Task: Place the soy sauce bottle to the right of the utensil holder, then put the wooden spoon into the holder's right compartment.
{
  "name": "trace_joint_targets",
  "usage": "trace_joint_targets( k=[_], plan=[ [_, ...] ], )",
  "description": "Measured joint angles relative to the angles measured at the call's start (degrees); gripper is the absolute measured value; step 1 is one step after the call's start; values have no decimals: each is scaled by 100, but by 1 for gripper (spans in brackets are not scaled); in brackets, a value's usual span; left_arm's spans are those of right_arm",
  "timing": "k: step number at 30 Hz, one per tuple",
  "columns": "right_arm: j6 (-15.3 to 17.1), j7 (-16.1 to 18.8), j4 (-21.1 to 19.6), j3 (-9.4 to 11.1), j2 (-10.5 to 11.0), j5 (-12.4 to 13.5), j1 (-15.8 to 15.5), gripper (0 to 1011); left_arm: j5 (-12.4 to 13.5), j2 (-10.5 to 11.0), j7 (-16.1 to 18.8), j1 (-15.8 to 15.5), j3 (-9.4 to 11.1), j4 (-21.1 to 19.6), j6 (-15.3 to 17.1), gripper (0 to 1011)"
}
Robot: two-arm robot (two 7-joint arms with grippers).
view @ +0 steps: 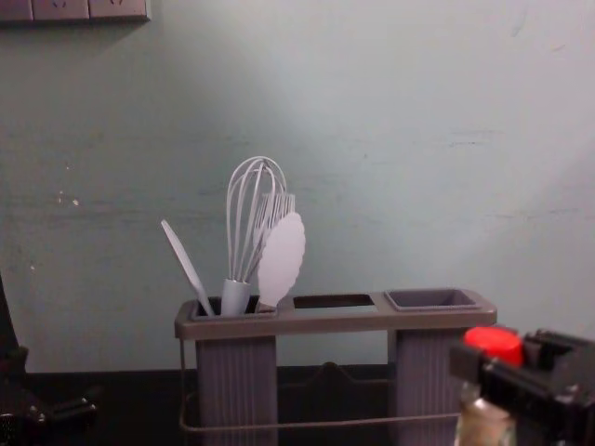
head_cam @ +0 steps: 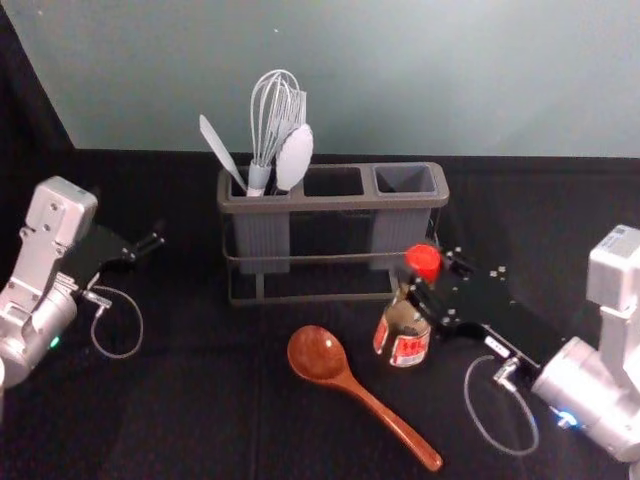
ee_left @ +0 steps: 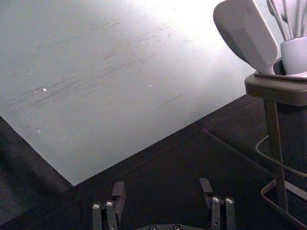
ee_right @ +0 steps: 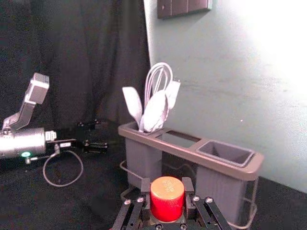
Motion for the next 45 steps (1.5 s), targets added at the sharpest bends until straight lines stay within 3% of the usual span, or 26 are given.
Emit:
trace_joint_targets(
  k=[9,15,21,26,33,45],
  plan=[
    [17,-4,-125,458,85,61,-151,393,0,0,0,0,0,0,0,1011],
    [23,-5,31,795,106,136,-153,393,0,0,0,0,0,0,0,1011],
    [-17,-7,268,1000,32,159,-48,392,0,0,0,0,0,0,0,1011],
    [-54,2,547,1029,-99,130,152,393,0,0,0,0,0,0,0,1011],
    [-23,71,1199,949,-420,79,670,392,0,0,0,0,0,0,0,1011],
    [124,85,1746,791,-697,12,1172,392,0,0,0,0,0,0,0,1011]
  ],
)
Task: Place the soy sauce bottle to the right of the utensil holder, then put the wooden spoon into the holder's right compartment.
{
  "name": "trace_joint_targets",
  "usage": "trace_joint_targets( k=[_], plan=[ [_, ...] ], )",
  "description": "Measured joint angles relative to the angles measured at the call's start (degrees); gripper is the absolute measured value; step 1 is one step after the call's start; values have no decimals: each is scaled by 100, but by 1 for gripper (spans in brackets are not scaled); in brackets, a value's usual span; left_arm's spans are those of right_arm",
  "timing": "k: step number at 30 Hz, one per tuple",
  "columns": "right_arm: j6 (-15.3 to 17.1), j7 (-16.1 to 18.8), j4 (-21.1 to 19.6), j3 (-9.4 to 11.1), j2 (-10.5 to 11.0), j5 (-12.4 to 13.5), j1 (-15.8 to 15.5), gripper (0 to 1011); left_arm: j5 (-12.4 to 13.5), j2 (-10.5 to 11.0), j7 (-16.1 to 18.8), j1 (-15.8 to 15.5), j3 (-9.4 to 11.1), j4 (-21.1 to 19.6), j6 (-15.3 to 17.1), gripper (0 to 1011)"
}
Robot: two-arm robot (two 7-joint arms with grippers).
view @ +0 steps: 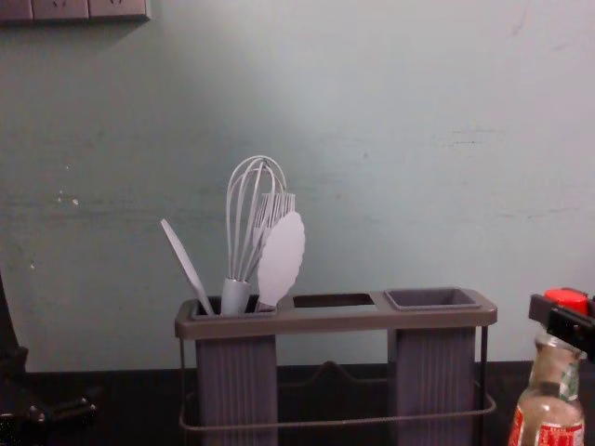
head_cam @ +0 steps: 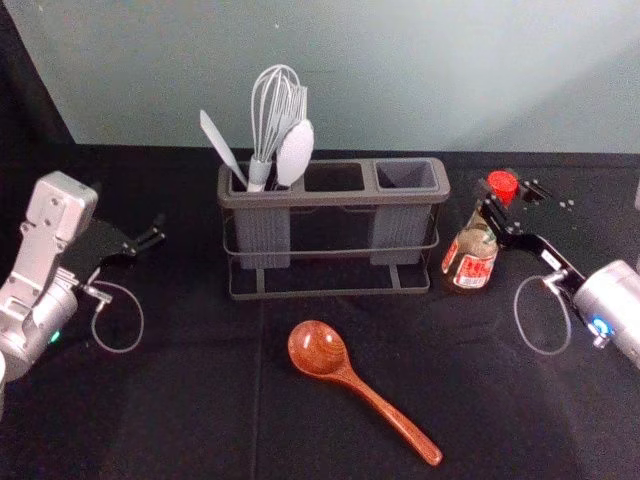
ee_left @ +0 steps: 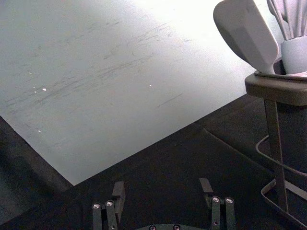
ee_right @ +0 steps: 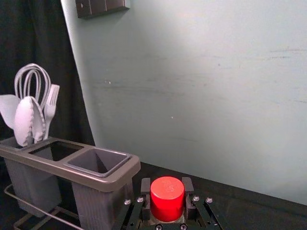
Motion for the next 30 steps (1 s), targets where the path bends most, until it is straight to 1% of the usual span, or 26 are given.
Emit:
trace_joint_targets(
  k=[10,18,20,21,23,27,28,29,30],
  plan=[
    [93,-22,183,-81,-94,-100,218,392,0,0,0,0,0,0,0,1011],
    [104,-47,221,-92,-148,-129,273,396,0,0,0,0,0,0,0,1011],
    [101,-48,223,-92,-155,-131,274,435,0,0,0,0,0,0,0,1011],
    [101,-48,223,-92,-157,-131,274,482,0,0,0,0,0,0,0,1011],
    [99,-46,226,-92,-161,-131,274,520,0,0,0,0,0,0,0,1011],
    [81,-44,216,-74,-164,-119,258,682,0,0,0,0,0,0,0,1011],
    [73,-45,198,-67,-163,-119,242,682,0,0,0,0,0,0,0,1011],
    [51,-51,147,-51,-156,-121,209,739,0,0,0,0,0,0,0,1011],
    [44,-54,125,-42,-152,-122,195,760,0,0,0,0,0,0,0,1011]
  ],
)
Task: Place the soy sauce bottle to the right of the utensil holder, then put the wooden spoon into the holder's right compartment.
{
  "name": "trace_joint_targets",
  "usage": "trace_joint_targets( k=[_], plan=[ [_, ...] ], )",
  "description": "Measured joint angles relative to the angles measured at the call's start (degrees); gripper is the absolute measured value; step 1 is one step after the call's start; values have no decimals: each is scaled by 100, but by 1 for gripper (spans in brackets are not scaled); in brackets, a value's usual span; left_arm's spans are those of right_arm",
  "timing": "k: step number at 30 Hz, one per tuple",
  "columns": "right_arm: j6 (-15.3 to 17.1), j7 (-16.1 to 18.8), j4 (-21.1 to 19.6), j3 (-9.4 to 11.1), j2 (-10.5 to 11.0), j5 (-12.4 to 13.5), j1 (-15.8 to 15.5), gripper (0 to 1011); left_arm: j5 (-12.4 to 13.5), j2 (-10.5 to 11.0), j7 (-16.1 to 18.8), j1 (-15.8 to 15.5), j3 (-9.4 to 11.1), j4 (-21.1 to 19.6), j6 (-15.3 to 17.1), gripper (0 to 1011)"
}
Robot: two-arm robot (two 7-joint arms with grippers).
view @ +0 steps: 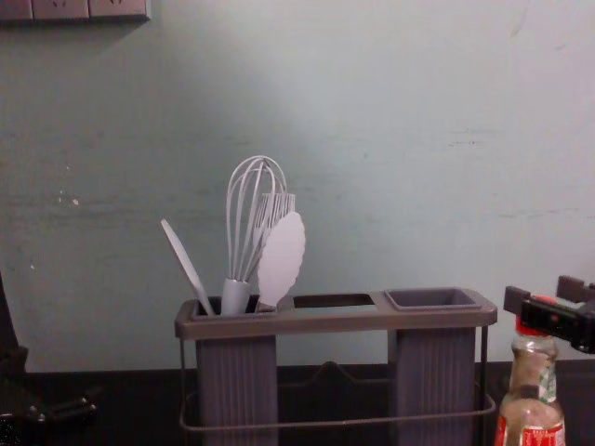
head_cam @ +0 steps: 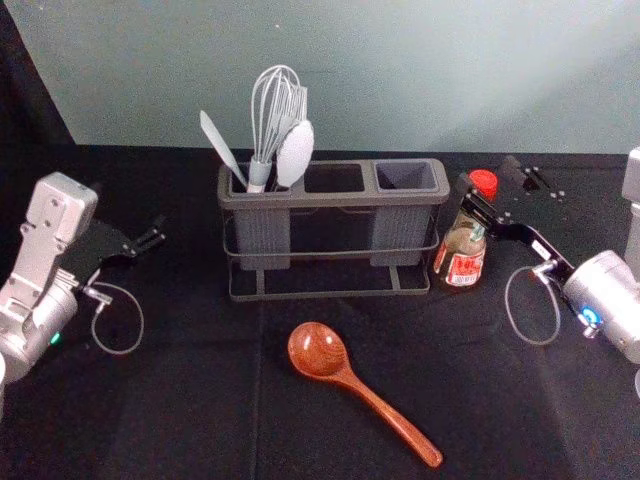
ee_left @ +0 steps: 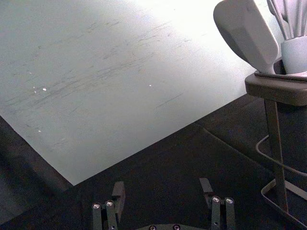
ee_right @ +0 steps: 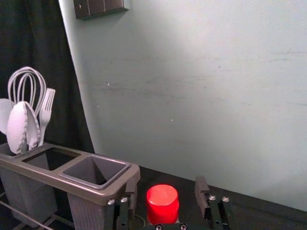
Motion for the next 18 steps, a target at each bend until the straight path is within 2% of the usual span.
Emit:
trace_joint_targets(
  k=[1,4,9,18],
  plan=[
    [-8,-7,-32,14,8,-2,-23,774,0,0,0,0,0,0,0,1011],
    [-41,-37,-161,59,36,-17,-96,901,0,0,0,0,0,0,0,1011],
    [-91,-90,-466,122,100,-79,-269,990,0,0,0,0,0,0,0,1011],
    [-105,-270,-1226,240,240,-371,-830,1000,0,0,0,0,0,0,0,1011]
  ],
)
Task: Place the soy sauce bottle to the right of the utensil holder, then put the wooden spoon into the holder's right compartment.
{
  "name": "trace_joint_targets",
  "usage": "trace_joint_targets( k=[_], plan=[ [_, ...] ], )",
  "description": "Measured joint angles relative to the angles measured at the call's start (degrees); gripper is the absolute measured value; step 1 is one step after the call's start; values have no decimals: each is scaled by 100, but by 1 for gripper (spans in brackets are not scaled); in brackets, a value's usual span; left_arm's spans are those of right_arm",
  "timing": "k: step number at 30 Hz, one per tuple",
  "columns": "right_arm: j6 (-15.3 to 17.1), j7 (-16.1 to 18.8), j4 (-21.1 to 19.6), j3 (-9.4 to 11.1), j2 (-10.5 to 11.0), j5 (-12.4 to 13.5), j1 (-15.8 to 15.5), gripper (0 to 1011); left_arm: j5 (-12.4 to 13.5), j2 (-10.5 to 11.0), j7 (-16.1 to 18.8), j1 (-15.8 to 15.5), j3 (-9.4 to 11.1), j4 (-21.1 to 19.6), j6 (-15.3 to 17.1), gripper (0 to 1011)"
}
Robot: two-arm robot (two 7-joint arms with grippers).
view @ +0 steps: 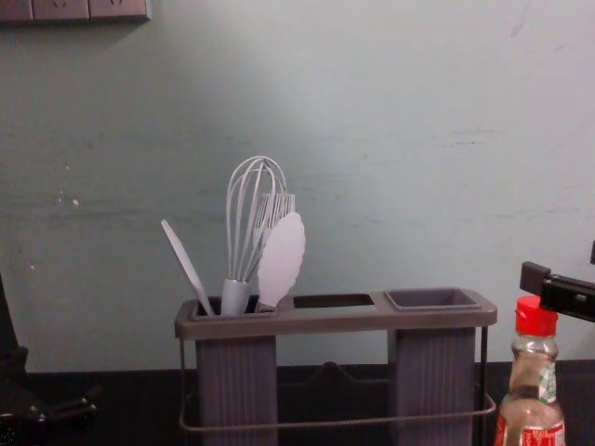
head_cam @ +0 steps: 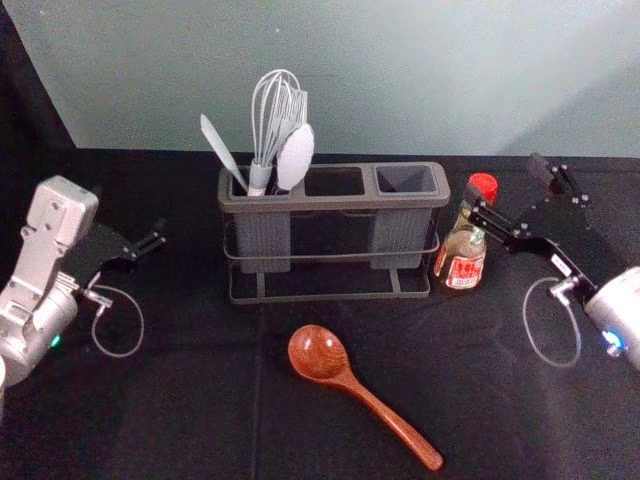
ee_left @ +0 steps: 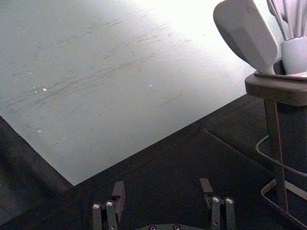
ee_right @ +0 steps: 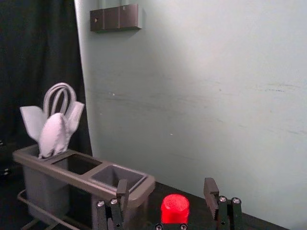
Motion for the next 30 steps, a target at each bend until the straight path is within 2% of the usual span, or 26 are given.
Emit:
trace_joint_targets(
  k=[4,9,20,26,30],
  plan=[
    [-35,6,-200,11,17,-30,-187,1000,0,0,0,0,0,0,0,1011],
    [-71,175,-415,-73,26,20,-434,1000,0,0,0,0,0,0,0,1011],
    [22,388,-389,-605,-31,-29,-570,1000,0,0,0,0,0,0,0,1011],
    [211,310,-234,-908,-162,-161,-558,1000,0,0,0,0,0,0,0,1011],
    [439,134,-77,-1109,-287,-354,-485,1000,0,0,0,0,0,0,0,1011]
  ],
)
